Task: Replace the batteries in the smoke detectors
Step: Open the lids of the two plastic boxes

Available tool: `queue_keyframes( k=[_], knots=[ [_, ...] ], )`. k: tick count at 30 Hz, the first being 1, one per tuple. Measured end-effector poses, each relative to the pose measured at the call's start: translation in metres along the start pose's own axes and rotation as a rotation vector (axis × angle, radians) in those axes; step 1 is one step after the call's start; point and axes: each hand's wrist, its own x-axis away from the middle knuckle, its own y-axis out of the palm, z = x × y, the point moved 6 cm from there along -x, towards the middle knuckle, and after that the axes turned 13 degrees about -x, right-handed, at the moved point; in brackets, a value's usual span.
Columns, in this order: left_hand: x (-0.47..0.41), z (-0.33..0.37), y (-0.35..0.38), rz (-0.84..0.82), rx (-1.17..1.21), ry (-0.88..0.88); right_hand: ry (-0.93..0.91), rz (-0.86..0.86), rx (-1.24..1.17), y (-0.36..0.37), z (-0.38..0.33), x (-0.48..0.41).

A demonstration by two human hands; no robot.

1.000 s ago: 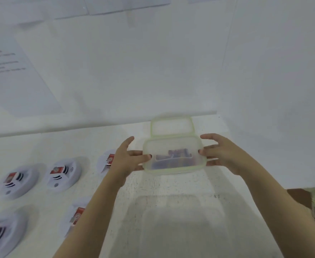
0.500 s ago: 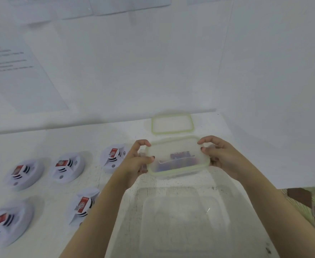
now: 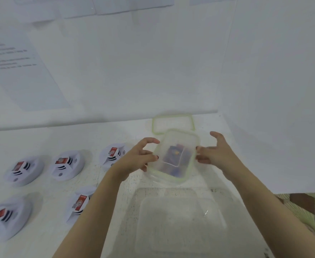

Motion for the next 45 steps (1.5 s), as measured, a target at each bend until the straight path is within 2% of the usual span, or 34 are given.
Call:
queue_keyframes(
  k=[6,10,15,19,23,29,31,33,39,45],
  knots=[
    [-0.004,0.0,0.022,-0.083,0.133,0.03,0.018,-0.069,0.044,0.018,0.003,-0.01],
    [-0.009,-0.003,0.024,-0.025,0.275,0.043,0.17,-0.174,-0.174,0.017,0.008,-0.017],
    [-0.019,-0.005,0.034,-0.074,0.485,-0.026,0.259,-0.221,-0.333,0.018,0.014,-0.028],
    [-0.022,-0.004,0.035,-0.09,0.496,-0.043,0.284,-0.256,-0.311,0.017,0.015,-0.03],
    [-0.025,-0.009,0.024,0.089,0.443,-0.038,0.278,-0.281,-0.306,0.018,0.016,-0.03],
    [-0.022,-0.01,0.028,0.075,0.462,-0.035,0.275,-0.297,-0.321,0.017,0.02,-0.032],
    [-0.022,-0.008,0.028,0.089,0.451,-0.027,0.237,-0.249,-0.328,0.016,0.018,-0.032],
    [-0.022,-0.007,0.029,0.112,0.451,-0.024,0.118,-0.157,-0.266,0.009,0.013,-0.035],
    [-0.02,-0.007,0.034,0.144,0.414,-0.003,-0.066,-0.138,0.043,0.002,0.002,-0.023],
    [-0.028,0.001,0.017,0.164,0.127,0.05,0.023,-0.421,0.192,-0.001,0.0,0.006]
  ],
)
